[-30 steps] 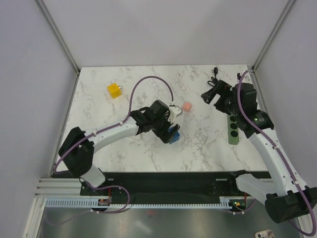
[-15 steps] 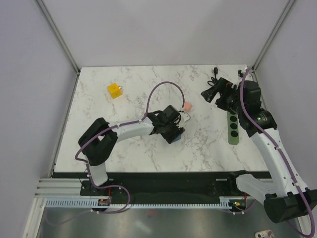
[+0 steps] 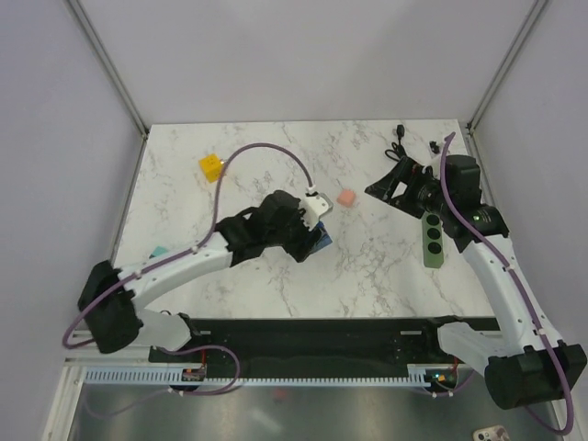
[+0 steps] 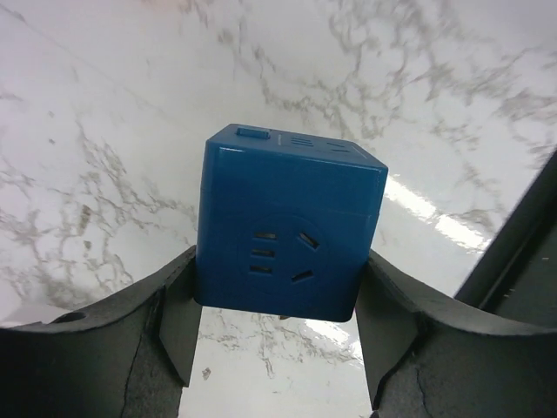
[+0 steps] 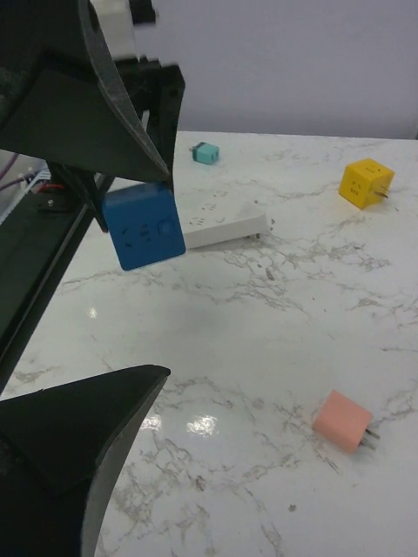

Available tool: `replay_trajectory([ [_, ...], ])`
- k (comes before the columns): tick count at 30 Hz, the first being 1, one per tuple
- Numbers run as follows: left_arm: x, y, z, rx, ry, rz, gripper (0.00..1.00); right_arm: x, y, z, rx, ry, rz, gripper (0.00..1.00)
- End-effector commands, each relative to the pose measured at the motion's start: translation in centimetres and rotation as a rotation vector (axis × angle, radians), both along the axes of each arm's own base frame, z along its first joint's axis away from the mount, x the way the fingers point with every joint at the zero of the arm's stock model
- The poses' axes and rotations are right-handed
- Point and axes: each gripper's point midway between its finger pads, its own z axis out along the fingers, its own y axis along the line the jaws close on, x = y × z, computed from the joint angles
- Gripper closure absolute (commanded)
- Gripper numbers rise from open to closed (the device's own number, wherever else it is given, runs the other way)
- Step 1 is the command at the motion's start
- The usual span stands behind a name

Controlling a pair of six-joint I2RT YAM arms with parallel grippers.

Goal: Insert the plug

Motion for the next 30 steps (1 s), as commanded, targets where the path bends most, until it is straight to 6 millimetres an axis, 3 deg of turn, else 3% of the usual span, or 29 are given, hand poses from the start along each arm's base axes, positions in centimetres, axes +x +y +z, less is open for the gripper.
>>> replay_trajectory([
  [1, -1.6, -0.5, 8.2, -0.249, -0.113, -0.047, 0.98, -1.4, 2.7, 1.3, 0.127, 0.0, 0.176, 0.07],
  [4, -3.4, 0.4, 10.8, -0.335, -0.134, -0.077, 0.98, -2.7, 4.8, 3.9, 0.246, -0.067, 0.318, 0.08],
  [7, -4.5, 1.0, 12.1, -0.383, -0.141, -0.094, 0.98, -3.9, 6.1, 5.0, 0.346, -0.077, 0.423, 0.08],
  [13, -5.3, 1.0, 12.5, -0.401, -0.134, -0.126, 0.98, -6.3, 8.5, 5.2, 0.4, -0.047, 0.566, 0.03],
  [17, -5.6, 0.4, 12.5, -0.409, -0.115, -0.154, 0.98, -7.3, 10.6, 4.4, 0.357, -0.033, 0.633, 0.03],
  [23, -6.0, 0.2, 12.9, -0.431, -0.109, -0.176, 0.98, -7.5, 12.7, 0.0, 0.253, 0.09, 0.624, 0.04],
  [30, -6.3, 0.1, 12.6, -0.435, -0.103, -0.193, 0.98, -8.4, 14.0, -1.2, 0.228, 0.109, 0.681, 0.07],
])
